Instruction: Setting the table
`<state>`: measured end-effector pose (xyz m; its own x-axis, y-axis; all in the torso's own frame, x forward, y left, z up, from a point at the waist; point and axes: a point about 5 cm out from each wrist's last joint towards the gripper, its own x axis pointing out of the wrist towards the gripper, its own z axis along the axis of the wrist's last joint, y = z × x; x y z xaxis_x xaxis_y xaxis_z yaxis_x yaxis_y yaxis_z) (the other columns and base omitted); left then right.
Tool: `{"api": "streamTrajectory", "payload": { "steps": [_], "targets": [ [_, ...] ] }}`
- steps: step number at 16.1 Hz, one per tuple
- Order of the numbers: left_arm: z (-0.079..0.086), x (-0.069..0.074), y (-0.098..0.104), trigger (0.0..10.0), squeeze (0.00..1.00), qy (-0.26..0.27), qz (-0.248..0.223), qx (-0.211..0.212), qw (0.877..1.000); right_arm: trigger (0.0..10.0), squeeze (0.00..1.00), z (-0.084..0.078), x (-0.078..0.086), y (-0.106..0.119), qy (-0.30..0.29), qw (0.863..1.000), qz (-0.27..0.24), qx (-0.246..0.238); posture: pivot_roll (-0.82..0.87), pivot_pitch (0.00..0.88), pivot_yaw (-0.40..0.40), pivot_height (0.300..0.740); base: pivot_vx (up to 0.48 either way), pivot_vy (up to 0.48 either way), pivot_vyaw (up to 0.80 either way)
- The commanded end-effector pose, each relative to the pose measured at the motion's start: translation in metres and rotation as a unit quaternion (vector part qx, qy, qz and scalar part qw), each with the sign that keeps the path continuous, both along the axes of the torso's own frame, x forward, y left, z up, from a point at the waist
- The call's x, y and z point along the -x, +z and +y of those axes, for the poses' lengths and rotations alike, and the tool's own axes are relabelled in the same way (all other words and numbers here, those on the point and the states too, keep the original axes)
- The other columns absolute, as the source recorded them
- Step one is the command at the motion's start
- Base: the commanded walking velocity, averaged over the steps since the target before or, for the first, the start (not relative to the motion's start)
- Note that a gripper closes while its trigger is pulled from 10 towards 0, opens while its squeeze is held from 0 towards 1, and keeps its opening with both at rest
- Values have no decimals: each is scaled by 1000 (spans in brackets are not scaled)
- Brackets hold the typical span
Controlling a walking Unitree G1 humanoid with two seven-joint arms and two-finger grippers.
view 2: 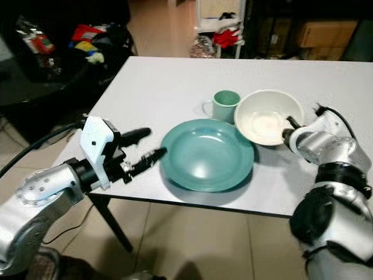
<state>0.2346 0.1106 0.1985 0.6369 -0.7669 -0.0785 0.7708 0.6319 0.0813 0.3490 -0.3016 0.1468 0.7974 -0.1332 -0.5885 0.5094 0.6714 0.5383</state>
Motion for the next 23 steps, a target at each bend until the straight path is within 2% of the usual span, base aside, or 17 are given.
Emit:
{"api": "streamTrajectory", "payload": {
  "steps": [1, 5, 9, 10, 11, 12, 13, 18, 23],
  "targets": [
    [-1, 1, 4, 10000, 0, -14, 0, -2, 1000, 10000, 0, 3, -7, 10, 0, 999, -28, -18, -14, 0, 96, 740, 0, 0, 0],
    [3, 10, 11, 10000, 0, -39, 14, -12, 999, 10000, 0, -3, -11, 9, -38, 996, -56, -65, 14, 0, 125, 740, 0, 0, 0],
    [1, 12, 12, 10000, 0, -51, 21, -16, 998, 10000, 0, -3, -13, 9, -43, 995, -55, -70, 22, 0, 128, 740, 0, 0, 0],
    [0, 12, 13, 10000, 0, -52, 22, -16, 998, 10000, 204, -2, -14, 10, -44, 995, -54, -73, 22, 0, 126, 740, 0, 0, 0],
    [0, 11, 14, 10000, 0, -52, 21, -16, 998, 10000, 733, -2, -15, 13, -44, 994, -60, -77, 21, 0, 125, 740, 0, 0, 0],
    [-1, 10, 15, 10000, 0, -51, 19, -16, 998, 10000, 937, -2, -17, 17, -40, 994, -67, -79, 21, 0, 124, 740, 0, 0, 0],
    [-1, 10, 15, 10000, 0, -50, 19, -16, 998, 10000, 984, -1, -18, 19, -36, 994, -70, -81, 21, 0, 124, 740, 0, 0, 0],
    [-3, 8, 17, 10000, 0, -53, 17, -13, 998, 10000, 1000, -4, -16, 20, -34, 993, -70, -85, 12, 0, 128, 740, 0, 0, 0],
    [-5, 6, 16, 10000, 0, -61, 16, -8, 998, 10000, 1000, -19, -7, 26, -2, 994, -76, -77, -23, 0, 142, 740, 0, 0, 0]
  ]
}}
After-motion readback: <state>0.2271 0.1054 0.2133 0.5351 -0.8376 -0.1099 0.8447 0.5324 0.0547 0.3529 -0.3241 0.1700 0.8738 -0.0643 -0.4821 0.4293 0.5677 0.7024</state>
